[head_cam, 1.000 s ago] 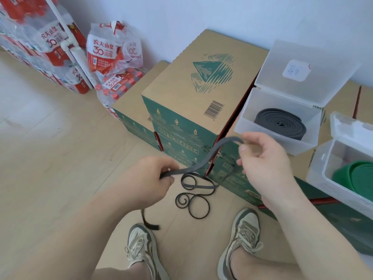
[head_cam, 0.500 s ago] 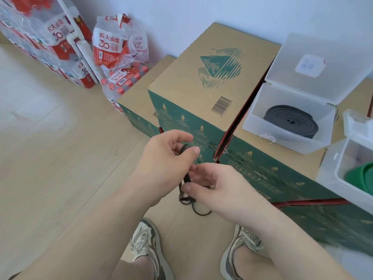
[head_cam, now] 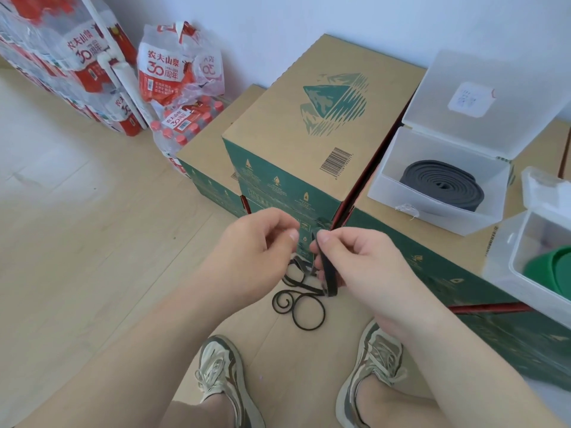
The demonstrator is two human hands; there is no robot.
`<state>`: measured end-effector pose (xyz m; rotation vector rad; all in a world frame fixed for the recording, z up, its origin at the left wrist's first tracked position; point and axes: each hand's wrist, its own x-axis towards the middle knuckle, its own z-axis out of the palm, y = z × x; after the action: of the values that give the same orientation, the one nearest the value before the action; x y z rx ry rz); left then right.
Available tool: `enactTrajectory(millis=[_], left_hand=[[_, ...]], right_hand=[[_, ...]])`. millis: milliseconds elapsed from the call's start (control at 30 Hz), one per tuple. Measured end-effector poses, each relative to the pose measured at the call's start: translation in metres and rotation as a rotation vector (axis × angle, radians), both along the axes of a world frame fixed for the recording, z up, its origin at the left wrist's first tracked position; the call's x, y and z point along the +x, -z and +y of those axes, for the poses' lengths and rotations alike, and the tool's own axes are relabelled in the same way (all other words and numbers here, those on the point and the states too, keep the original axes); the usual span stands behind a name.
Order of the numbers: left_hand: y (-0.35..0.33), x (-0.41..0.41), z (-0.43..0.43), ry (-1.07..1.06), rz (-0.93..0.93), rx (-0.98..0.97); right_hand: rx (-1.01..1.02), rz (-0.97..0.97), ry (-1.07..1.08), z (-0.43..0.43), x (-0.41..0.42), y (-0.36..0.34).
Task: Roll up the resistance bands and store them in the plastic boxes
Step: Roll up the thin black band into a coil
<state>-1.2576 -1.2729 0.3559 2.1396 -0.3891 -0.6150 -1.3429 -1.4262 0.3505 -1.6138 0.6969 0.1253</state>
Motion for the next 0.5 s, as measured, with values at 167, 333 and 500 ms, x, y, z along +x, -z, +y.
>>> enactTrajectory(millis=[167,333,500], left_hand=[[-0.002,-0.009,-0.002,0.149,0.038,0.009],[0.002,-0.012,-0.003,0.192,0.035,0.017],[-0.001,-0.010,-0.003,0.150,0.005,-0.137]], right_hand=[[0.168,-0.002,0.172,0.000,0.004,-0.001],[0.145,-0.022,0.168,-0.001,0.003,0.002],[0.087,0.011,0.164,-0.006,0.003,0.004]])
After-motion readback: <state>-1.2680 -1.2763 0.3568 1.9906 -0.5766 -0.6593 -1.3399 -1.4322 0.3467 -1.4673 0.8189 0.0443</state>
